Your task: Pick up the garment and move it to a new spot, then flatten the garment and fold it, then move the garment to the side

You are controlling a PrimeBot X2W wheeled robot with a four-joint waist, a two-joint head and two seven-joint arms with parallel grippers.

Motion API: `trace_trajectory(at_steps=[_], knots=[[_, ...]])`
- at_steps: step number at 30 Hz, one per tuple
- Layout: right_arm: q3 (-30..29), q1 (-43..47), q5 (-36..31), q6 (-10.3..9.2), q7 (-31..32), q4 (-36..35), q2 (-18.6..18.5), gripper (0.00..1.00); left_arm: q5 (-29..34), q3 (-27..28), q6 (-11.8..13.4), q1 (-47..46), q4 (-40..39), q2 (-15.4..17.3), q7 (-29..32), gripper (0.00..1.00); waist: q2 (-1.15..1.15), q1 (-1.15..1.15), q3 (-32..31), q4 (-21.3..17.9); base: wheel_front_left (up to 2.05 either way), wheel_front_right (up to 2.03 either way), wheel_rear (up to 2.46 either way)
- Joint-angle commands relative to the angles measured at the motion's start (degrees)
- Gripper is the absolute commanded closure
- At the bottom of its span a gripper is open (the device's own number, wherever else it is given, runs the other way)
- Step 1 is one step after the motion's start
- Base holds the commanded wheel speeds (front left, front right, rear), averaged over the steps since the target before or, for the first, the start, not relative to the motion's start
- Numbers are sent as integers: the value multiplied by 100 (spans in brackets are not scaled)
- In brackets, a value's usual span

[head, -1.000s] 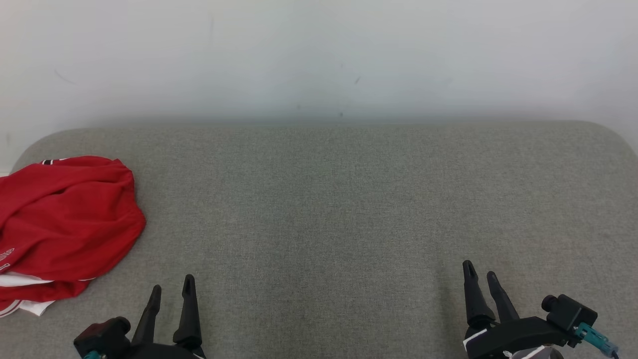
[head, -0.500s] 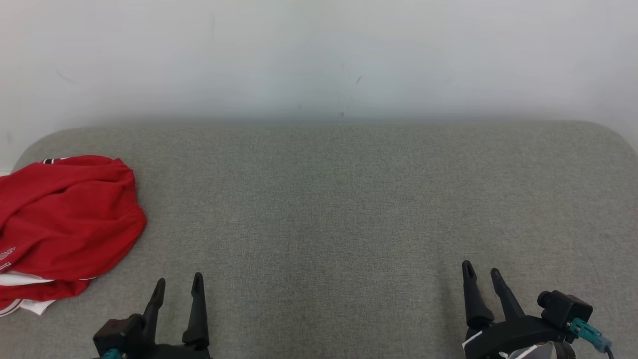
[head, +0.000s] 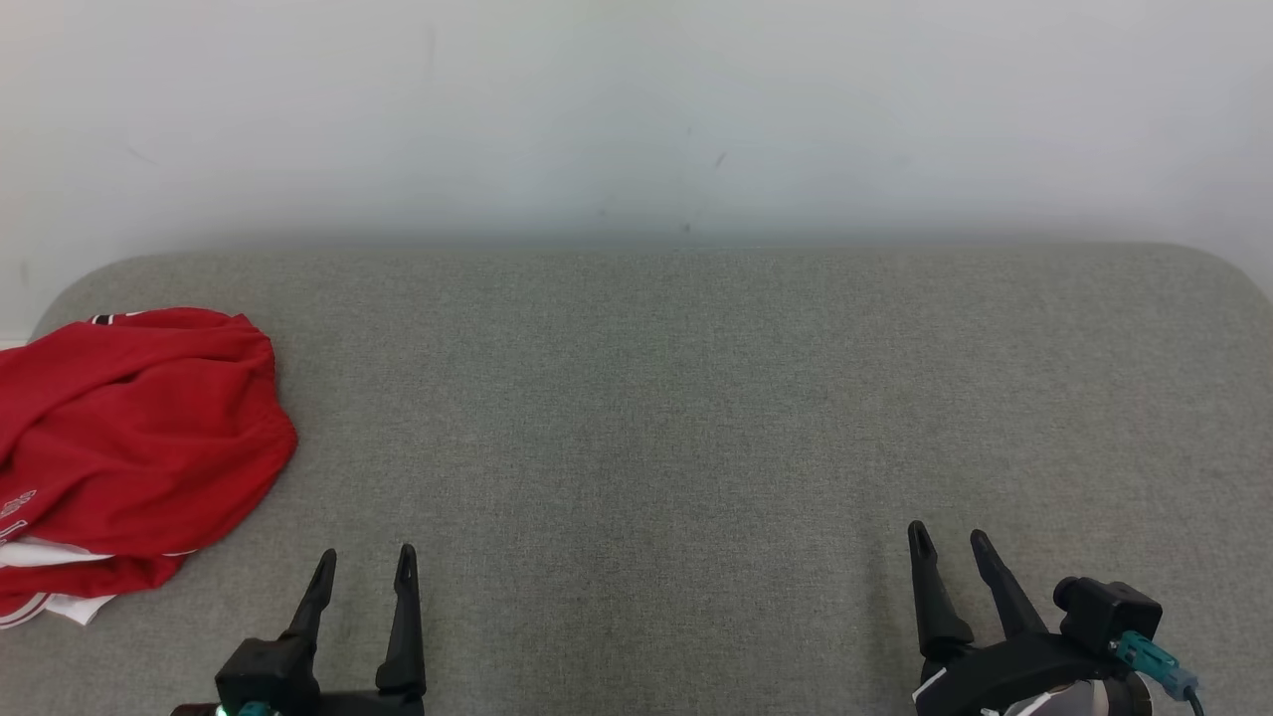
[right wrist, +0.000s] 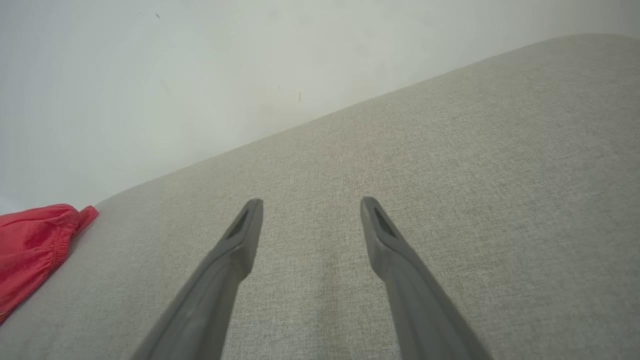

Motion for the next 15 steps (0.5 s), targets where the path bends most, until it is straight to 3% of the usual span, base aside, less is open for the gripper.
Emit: trace_trajectory(at_steps=[1, 15], knots=[[10, -19, -146, -9, -41, -42, -10, 0, 167, -31, 21, -79, -9, 43, -65, 0, 0, 0, 0, 4, 0, 0, 0], [33, 10, -702, -11, -91, 19, -11, 0, 791, -157, -14, -95, 85, 32, -249, 0, 0, 0, 0, 24, 0, 0, 0]])
